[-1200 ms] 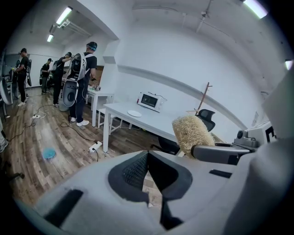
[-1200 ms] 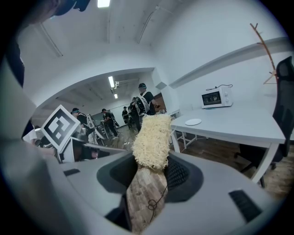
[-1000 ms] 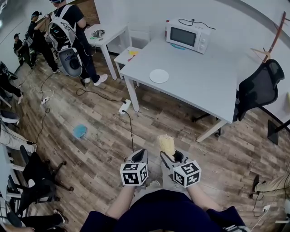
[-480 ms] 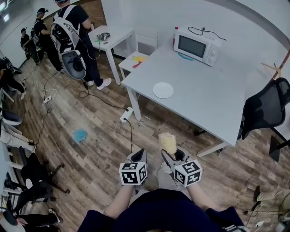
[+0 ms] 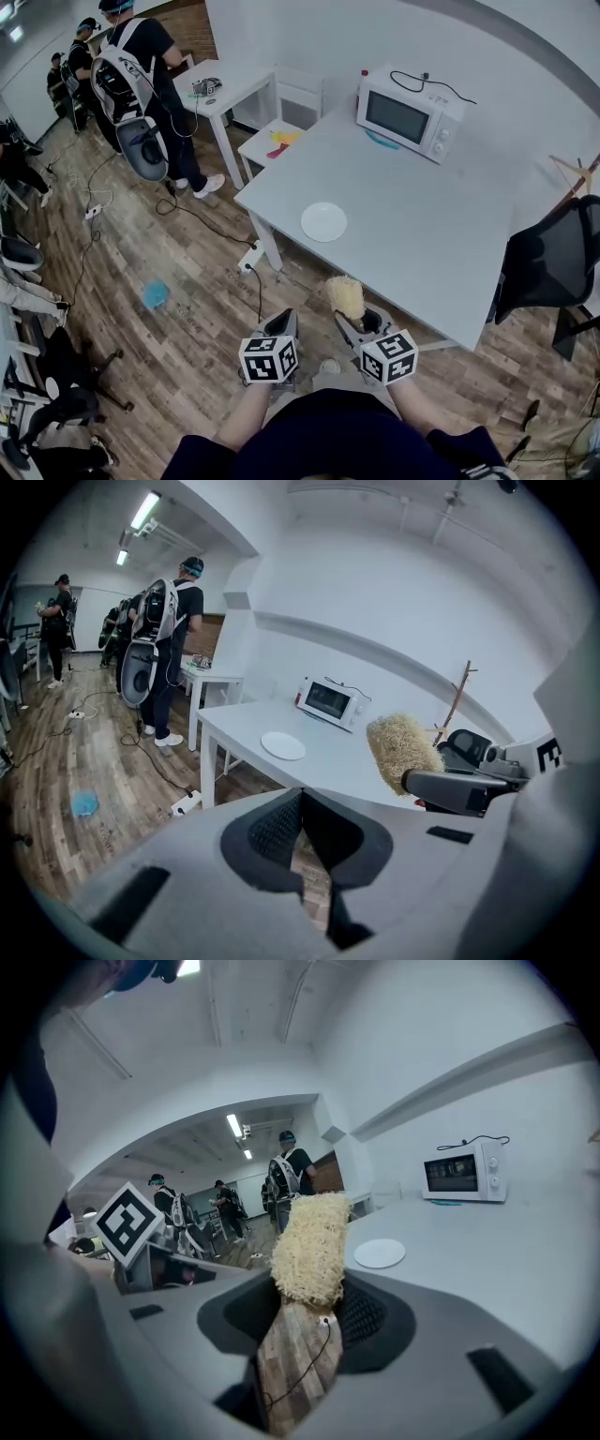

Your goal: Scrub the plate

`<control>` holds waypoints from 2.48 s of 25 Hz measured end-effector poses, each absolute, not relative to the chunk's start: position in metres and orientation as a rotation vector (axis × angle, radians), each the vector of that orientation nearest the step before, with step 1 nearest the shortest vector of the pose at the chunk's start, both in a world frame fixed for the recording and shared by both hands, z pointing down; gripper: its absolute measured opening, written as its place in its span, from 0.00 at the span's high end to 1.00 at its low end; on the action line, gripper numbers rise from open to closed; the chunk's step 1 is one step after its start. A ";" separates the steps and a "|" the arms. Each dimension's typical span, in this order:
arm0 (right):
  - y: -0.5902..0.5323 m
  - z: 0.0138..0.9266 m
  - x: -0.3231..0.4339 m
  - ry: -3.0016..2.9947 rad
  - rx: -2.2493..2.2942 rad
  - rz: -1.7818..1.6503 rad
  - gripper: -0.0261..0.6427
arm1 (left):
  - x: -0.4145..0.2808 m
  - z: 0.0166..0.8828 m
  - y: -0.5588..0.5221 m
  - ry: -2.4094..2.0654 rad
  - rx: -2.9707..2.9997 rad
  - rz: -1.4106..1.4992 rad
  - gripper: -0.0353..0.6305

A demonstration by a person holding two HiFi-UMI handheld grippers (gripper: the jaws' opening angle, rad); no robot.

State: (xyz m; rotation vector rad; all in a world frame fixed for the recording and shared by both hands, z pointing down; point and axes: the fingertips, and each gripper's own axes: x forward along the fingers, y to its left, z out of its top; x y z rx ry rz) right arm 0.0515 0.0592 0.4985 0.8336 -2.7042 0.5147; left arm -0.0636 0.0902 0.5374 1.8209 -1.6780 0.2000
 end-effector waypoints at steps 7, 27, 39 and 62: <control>0.009 0.507 0.058 -2.697 0.773 0.502 0.70 | -0.053 0.543 0.034 -1.685 1.802 0.184 0.92; -0.094 0.539 0.034 -2.592 0.798 0.528 0.70 | -0.103 0.571 -0.078 -1.641 1.774 0.264 0.92; -0.167 0.549 -0.009 -2.538 0.840 0.563 0.70 | -0.137 0.595 -0.162 -1.515 1.833 0.359 0.92; -0.215 0.573 -0.018 -2.440 1.043 0.673 0.70 | -0.137 0.676 -0.230 -1.180 1.854 0.527 0.75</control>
